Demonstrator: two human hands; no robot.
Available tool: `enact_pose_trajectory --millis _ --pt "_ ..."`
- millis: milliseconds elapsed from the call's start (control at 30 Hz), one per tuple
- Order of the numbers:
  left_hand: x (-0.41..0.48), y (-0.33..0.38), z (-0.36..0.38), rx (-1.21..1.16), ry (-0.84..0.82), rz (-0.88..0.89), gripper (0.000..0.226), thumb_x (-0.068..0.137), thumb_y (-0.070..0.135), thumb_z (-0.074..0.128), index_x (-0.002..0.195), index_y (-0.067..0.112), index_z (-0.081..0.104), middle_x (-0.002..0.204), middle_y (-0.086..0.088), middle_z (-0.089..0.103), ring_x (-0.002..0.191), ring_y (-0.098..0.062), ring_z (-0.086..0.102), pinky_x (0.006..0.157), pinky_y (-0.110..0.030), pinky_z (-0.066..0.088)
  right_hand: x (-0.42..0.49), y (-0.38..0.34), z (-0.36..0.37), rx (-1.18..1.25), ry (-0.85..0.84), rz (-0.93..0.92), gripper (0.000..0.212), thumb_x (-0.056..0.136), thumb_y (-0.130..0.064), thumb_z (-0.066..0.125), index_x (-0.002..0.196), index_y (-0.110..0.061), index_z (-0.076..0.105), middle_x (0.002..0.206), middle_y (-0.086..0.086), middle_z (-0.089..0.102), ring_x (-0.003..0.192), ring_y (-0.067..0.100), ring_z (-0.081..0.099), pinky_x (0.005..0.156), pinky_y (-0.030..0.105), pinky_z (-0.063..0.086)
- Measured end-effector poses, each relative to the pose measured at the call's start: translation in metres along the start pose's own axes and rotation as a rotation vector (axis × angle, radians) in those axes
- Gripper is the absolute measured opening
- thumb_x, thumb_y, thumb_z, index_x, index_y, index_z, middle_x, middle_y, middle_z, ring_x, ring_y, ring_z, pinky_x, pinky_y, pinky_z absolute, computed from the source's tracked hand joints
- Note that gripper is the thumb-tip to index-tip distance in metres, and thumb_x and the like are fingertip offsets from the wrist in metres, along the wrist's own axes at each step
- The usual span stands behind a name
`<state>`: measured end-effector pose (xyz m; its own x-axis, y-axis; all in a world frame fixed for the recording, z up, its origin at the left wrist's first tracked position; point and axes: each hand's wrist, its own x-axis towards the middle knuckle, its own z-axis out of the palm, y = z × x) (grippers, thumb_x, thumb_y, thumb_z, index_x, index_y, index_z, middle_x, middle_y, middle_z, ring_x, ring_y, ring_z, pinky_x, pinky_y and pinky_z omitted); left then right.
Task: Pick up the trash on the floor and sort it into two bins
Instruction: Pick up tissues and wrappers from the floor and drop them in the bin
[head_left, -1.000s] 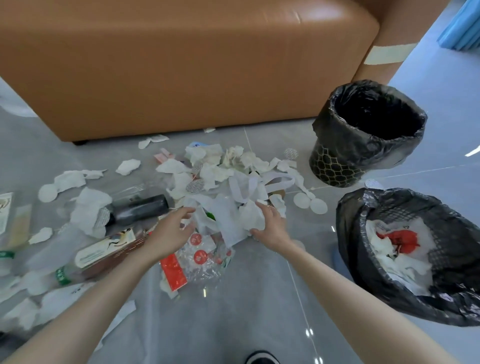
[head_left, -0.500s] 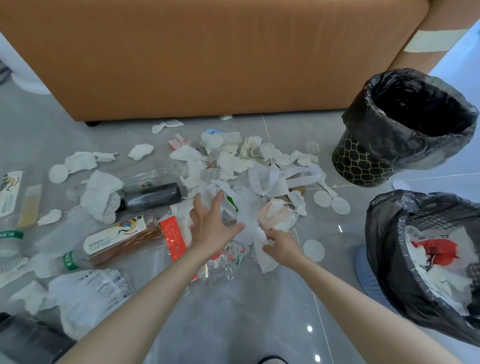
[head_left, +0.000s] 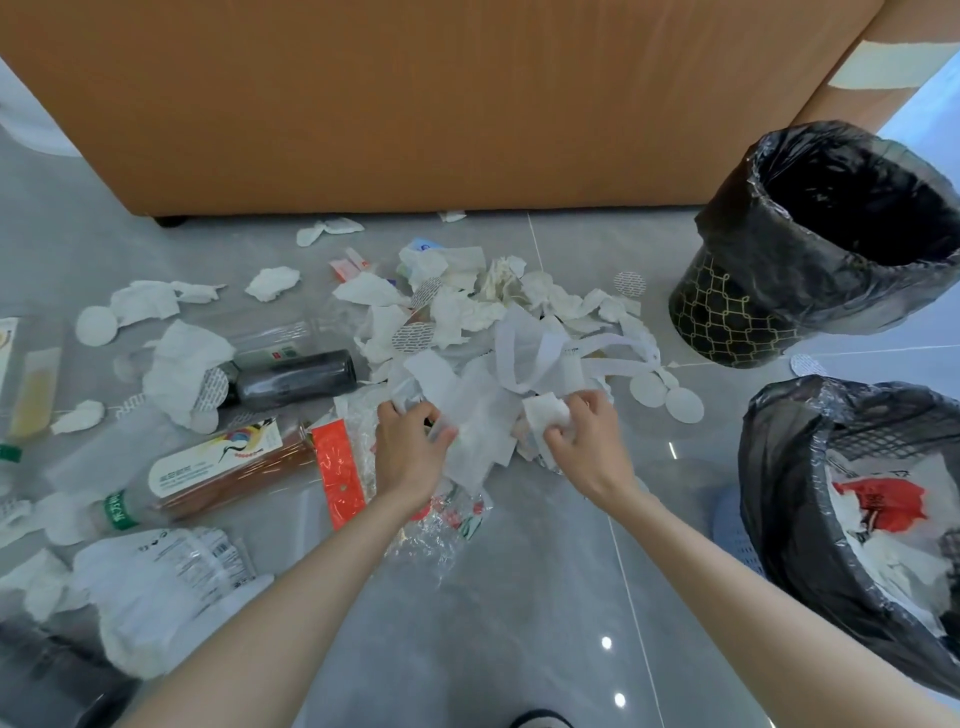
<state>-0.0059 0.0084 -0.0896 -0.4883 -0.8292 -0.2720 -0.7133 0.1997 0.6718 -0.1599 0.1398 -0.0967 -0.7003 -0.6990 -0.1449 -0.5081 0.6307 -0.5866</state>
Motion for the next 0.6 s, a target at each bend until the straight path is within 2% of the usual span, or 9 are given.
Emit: enact_pose_trajectory --millis 67,167,200,267,333,367,433,600 --pt "-0.002 -0.001 -0.007 -0.011 0.003 0.015 0.015 0.086 0.031 0.063 0.09 0.017 0.06 0.108 -0.004 0.04 0.084 -0.02 0.053 0.072 -0.025 0.037 0.011 0.001 0.003 -0.028 -0.002 0.0 0.021 0.088 -0.018 0.055 0.104 -0.005 0.055 0.14 0.006 0.034 0.126 0.027 0.032 0.094 0.032 0.035" --pt "-0.008 -0.001 -0.02 0.012 0.013 0.046 0.013 0.088 0.031 0.062 0.089 0.018 0.06 0.103 -0.001 0.04 0.08 -0.016 0.049 0.069 -0.024 0.035 0.021 0.005 0.017 -0.066 -0.085 0.046 0.019 0.088 -0.014 0.057 0.104 -0.002 0.057 0.148 0.01 0.027 0.131 0.031 0.03 0.097 0.033 0.032" --pt "-0.011 -0.001 -0.025 0.026 0.027 0.057 0.012 0.088 0.031 0.062 0.088 0.019 0.059 0.101 -0.001 0.04 0.078 -0.016 0.049 0.066 -0.024 0.035 0.022 0.006 0.022 -0.059 -0.103 0.06 0.017 0.088 -0.012 0.057 0.102 -0.001 0.058 0.145 0.012 0.03 0.127 0.031 0.037 0.094 0.031 0.034" --pt "-0.015 -0.002 -0.034 0.058 0.06 0.085 0.012 0.088 0.031 0.061 0.085 0.02 0.058 0.099 0.0 0.041 0.076 -0.016 0.049 0.057 -0.022 0.034 0.019 0.003 0.029 -0.017 -0.116 0.117 0.005 0.087 -0.009 0.057 0.086 -0.004 0.057 0.127 0.013 0.043 0.106 0.029 0.05 0.076 0.025 0.035" --pt "-0.017 -0.001 -0.041 0.084 0.098 0.108 0.012 0.088 0.03 0.06 0.084 0.02 0.057 0.099 0.0 0.041 0.076 -0.015 0.049 0.055 -0.015 0.031 0.014 0.001 0.033 -0.001 -0.124 0.177 0.022 0.085 -0.007 0.058 0.066 -0.009 0.048 0.099 0.011 0.05 0.083 0.026 0.049 0.055 0.026 0.026" --pt "-0.019 -0.001 -0.045 0.094 0.117 0.113 0.011 0.088 0.03 0.06 0.084 0.02 0.057 0.1 0.0 0.041 0.077 -0.015 0.049 0.054 -0.014 0.03 0.01 0.001 0.033 0.007 -0.127 0.197 0.024 0.084 -0.007 0.06 0.064 -0.008 0.048 0.089 0.01 0.051 0.077 0.024 0.047 0.05 0.026 0.023" --pt "-0.021 0.002 -0.052 0.111 0.158 0.134 0.012 0.088 0.031 0.061 0.083 0.021 0.057 0.101 0.001 0.04 0.081 -0.017 0.051 0.055 -0.018 0.033 0.003 -0.004 0.03 0.034 -0.109 0.205 0.016 0.082 -0.01 0.061 0.072 0.0 0.055 0.078 0.009 0.054 0.071 0.024 0.048 0.048 0.023 0.026" --pt "-0.033 0.022 -0.069 0.12 0.211 0.211 0.015 0.088 0.031 0.062 0.079 0.022 0.054 0.097 0.002 0.039 0.086 -0.019 0.049 0.06 -0.022 0.034 -0.01 -0.028 -0.003 0.171 -0.047 0.136 0.016 0.081 -0.014 0.06 0.085 0.0 0.056 0.079 0.009 0.06 0.076 0.027 0.054 0.062 0.033 0.038"
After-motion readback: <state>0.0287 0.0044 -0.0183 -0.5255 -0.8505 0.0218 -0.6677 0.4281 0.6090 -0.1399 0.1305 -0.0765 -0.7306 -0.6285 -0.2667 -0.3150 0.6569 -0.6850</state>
